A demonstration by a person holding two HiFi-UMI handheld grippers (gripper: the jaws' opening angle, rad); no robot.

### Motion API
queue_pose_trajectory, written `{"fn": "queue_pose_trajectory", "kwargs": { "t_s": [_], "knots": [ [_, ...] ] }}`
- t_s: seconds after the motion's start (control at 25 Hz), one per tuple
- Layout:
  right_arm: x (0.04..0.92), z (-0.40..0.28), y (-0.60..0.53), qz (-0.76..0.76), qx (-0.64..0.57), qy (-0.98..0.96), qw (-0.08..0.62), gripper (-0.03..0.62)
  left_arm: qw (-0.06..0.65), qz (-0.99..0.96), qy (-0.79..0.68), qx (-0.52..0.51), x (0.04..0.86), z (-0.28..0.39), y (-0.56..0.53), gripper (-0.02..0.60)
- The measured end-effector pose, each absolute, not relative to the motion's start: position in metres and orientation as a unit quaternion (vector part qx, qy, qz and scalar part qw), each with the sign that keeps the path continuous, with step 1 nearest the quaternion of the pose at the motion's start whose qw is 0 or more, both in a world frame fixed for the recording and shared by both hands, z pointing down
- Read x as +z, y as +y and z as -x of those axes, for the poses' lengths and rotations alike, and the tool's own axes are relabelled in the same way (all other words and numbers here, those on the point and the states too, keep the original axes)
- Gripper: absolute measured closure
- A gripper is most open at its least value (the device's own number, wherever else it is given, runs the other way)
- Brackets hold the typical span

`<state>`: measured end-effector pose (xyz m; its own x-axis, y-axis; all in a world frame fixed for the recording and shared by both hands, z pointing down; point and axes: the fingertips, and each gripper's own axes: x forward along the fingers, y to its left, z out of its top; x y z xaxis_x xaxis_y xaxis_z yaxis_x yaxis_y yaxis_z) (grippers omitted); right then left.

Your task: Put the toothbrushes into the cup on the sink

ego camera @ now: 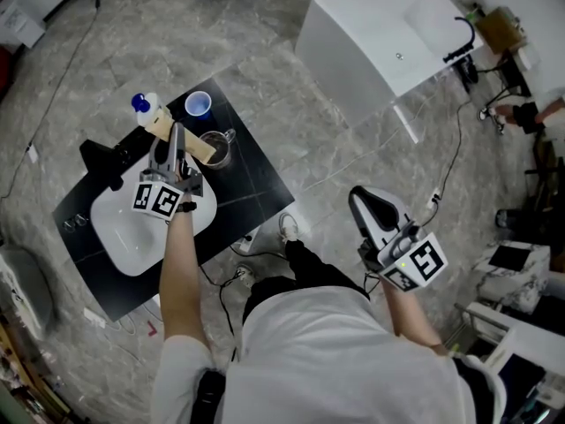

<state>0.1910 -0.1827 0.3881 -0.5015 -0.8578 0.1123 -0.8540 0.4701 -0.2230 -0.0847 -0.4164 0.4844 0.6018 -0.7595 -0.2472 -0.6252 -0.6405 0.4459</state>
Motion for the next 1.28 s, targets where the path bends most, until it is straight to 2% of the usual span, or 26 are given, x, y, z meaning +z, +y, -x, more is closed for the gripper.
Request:
{"fn": "queue_pose_trajectory", "kwargs": {
  "t_s": [0.56,1.0,1.08,1.16,1.28],
  "knots": [
    [0.395,-0.2,-0.202,0.497,-0.132,0.857,0.001,0.545,0.202,-0.875,-0.398,-0.189,0.547,0.077,-0.424,0.543],
    [0.4,-0.204,-0.214,0.486,-0.139,0.863,0.007,0.545,0.2,-0.886,-0.402,-0.116,0.572,0.06,-0.42,0.537],
    [0.401,-0.201,-0.217,0.479,-0.14,0.866,0.008,0.545,0.189,-0.887,-0.41,-0.101,0.573,0.06,-0.42,0.494],
    [0.401,-0.197,-0.22,0.472,-0.14,0.871,0.008,0.545,0.178,-0.885,-0.42,-0.09,0.574,0.061,-0.419,0.425],
    [0.398,-0.192,-0.226,0.46,-0.138,0.877,0.01,0.545,0.166,-0.88,-0.438,-0.076,0.574,0.067,-0.417,0.388]
  ]
}}
